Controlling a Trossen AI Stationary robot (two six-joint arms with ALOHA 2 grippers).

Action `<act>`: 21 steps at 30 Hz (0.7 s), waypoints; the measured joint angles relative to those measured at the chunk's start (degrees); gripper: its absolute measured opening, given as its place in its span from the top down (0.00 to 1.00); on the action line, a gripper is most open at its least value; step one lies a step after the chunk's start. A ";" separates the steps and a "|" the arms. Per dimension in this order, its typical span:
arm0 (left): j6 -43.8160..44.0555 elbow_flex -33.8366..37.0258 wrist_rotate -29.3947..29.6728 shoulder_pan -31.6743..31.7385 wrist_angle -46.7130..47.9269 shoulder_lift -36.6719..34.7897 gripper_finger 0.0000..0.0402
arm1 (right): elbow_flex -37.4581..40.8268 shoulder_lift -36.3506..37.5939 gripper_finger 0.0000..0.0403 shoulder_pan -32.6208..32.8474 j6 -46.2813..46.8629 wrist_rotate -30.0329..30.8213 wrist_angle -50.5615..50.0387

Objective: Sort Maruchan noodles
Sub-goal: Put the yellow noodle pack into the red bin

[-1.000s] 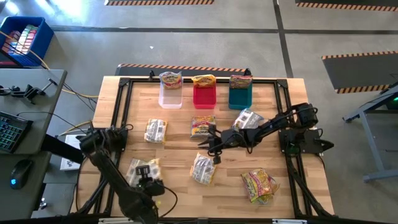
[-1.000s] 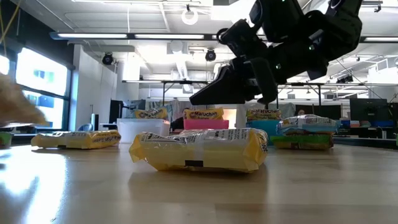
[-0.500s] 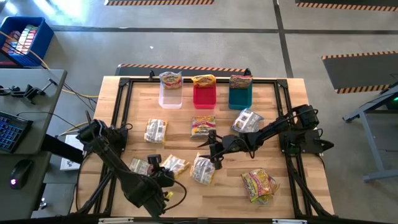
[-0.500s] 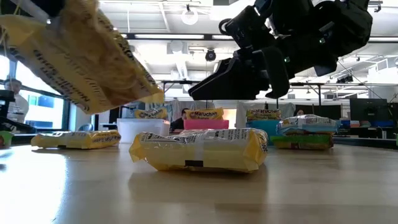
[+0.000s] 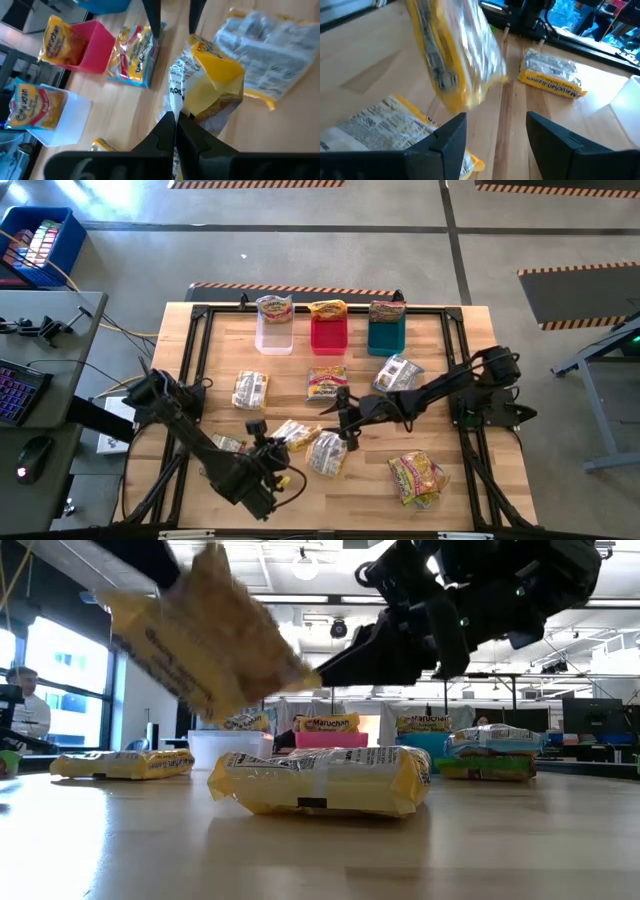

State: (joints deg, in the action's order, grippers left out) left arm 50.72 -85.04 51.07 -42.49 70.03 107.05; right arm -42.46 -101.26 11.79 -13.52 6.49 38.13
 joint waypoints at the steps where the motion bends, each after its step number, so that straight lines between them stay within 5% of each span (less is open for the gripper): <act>1: -0.63 1.66 -0.12 0.63 -1.88 -0.45 1.00 | 0.00 0.60 0.53 0.00 0.00 0.05 -0.94; 10: -3.86 15.66 -1.51 7.07 -15.30 -6.58 1.00 | 0.00 2.06 0.53 0.00 1.70 0.01 -4.68; 21: -27.66 24.58 -8.54 14.47 -43.40 -13.69 1.00 | -5.92 2.06 0.53 0.24 2.92 4.08 -16.37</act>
State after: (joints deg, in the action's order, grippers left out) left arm 23.06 -60.46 42.53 -28.02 26.63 93.36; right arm -48.38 -99.20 12.03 -10.60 10.57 21.76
